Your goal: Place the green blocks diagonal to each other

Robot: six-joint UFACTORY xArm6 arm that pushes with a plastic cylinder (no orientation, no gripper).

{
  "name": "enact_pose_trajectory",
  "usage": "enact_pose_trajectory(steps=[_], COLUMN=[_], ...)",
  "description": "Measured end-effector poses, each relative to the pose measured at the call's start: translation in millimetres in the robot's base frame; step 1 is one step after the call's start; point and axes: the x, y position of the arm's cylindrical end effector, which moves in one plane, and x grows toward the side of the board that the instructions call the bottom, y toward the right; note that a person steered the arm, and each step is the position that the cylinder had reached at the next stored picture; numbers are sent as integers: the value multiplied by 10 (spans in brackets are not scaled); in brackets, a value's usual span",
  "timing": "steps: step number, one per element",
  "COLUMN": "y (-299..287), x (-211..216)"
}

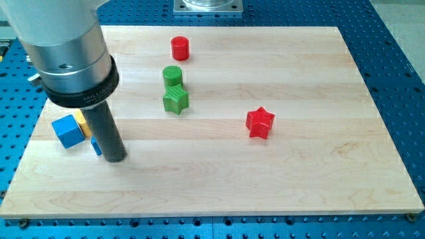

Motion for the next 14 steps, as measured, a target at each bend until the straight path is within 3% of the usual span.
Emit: enact_pose_trajectory(steps=[1, 3, 4, 5, 10, 13, 14], y=[120, 930, 1335, 1325, 290, 647, 162], x=[-149, -192, -617, -1099, -1557, -1845, -1869])
